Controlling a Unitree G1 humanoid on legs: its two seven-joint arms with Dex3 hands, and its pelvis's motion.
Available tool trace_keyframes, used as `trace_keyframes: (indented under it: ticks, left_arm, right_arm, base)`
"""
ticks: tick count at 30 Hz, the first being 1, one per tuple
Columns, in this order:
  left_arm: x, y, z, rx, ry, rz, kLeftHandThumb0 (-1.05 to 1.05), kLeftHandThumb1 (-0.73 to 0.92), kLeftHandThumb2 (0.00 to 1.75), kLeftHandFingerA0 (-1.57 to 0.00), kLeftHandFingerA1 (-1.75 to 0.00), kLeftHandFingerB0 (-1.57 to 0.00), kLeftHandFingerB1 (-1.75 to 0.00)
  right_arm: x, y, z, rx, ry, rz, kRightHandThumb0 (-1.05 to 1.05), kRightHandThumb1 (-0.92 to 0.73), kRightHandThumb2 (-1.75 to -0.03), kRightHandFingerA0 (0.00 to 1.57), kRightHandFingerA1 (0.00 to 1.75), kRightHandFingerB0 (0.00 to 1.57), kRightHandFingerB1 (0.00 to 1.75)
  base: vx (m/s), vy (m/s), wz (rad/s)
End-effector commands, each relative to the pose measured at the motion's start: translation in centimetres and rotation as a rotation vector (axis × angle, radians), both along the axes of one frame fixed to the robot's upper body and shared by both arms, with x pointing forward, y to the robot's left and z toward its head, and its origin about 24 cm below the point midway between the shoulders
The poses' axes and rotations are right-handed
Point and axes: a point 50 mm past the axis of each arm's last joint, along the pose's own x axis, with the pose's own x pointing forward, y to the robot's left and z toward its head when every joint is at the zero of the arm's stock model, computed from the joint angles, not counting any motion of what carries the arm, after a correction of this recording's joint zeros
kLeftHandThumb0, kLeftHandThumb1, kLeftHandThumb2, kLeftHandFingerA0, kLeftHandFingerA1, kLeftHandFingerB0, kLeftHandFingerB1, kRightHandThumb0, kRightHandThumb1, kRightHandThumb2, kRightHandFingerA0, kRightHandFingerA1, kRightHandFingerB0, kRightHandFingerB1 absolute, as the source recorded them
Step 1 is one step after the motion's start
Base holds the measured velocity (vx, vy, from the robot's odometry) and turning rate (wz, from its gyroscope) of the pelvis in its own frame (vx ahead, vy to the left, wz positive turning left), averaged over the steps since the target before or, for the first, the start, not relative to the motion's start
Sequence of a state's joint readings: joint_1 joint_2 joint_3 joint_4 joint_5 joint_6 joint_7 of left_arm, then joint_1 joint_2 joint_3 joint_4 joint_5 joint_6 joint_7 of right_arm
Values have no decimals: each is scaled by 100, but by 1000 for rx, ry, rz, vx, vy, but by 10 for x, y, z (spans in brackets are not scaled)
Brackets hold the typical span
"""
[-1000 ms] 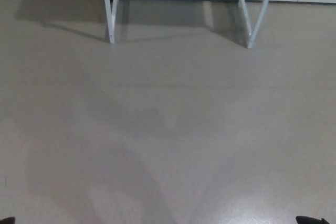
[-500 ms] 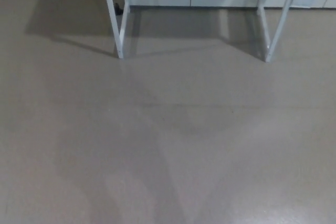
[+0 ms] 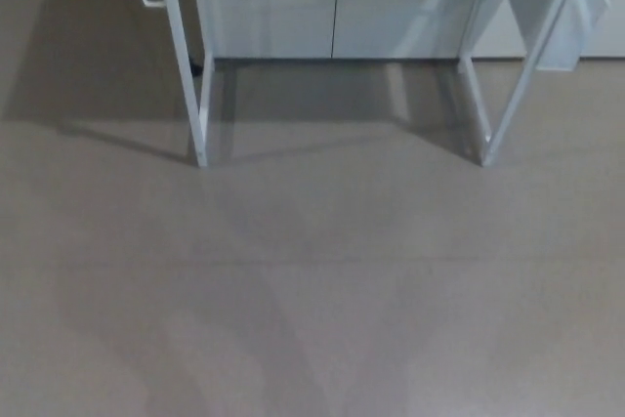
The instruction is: The robot walk towards a table in front and pick up a black pencil case on the left hand side and put the pencil case into a small container on the right hand side
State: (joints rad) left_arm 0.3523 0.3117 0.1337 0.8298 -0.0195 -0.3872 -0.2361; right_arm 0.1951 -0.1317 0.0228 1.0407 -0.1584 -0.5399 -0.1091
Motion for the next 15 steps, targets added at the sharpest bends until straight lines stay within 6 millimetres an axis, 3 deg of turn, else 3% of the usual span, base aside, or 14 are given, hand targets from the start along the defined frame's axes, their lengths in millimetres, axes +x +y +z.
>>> trace_keyframes:
  ticks: [1, 6, 7, 15]
  left_arm:
    - [2, 0, 3, 25, -21, -49, -33, 72, 61, -46, -41, -38, -37]
    - [7, -2, 5, 44, -41, -62, -34, 71, 60, -49, -40, -40, -37]
    - [6, -2, 6, 36, -48, -69, -34, 72, 61, -47, -41, -38, -37]
    - [3, 2, 7, 39, -39, -74, -34, 72, 61, -46, -41, -38, -37]
  right_arm:
    - [4, -5, 2, -20, -3, -8, -56, -87, -67, 55, 61, 22, 59]
    - [13, -8, 3, -15, -11, 2, -54, -88, -65, 55, 60, 25, 61]
    - [16, -7, 4, -13, -9, 26, -63, -91, -68, 52, 63, 24, 69]
    - [18, -3, 2, -13, 10, 53, -61, -90, -70, 53, 62, 27, 70]
  base:
    - [296, 31, 12]
    - [299, -72, 14]
    - [549, -94, 30]
    - [401, -84, 7]
